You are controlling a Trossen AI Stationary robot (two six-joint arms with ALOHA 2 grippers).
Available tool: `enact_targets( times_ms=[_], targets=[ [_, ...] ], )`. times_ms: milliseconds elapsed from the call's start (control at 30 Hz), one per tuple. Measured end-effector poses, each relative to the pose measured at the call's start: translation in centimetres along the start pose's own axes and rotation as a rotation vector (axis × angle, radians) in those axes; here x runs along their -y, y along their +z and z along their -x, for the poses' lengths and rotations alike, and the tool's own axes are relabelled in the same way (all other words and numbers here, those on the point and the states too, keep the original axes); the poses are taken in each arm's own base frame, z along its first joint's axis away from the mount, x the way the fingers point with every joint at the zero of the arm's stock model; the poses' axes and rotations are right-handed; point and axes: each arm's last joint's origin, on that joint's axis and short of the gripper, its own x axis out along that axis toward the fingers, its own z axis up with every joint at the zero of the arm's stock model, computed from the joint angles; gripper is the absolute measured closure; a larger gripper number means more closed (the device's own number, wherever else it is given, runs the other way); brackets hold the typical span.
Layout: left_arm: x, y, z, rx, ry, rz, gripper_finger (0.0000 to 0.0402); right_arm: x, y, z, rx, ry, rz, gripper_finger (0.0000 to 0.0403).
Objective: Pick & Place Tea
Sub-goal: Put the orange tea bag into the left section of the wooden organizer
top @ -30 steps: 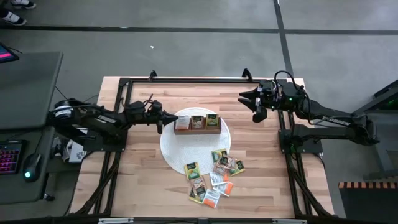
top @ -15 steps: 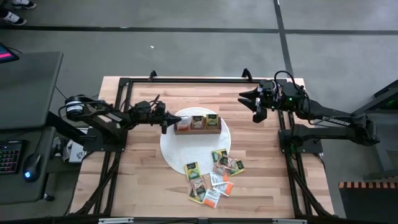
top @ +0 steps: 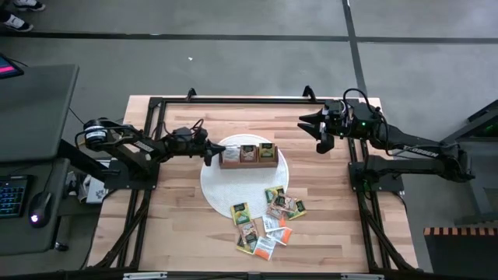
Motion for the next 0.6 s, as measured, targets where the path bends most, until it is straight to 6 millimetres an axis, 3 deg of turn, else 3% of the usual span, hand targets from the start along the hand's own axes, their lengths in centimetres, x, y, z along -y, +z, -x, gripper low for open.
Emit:
enact_targets(
  times_ms=[300, 600],
  targets=[
    [0.52, 0.76, 0.05, 0.075, -0.057, -0.046, 0.0394, 0.0, 0.0, 0.0, 0.0, -0.001, 0.001, 0.0265],
    [0.29, 0.18, 0.01, 0.001, -0.057, -0.029, 0.0317, 0.04, -0.13, 0.0, -0.013, -0.005, -0.001, 0.0265]
  ],
)
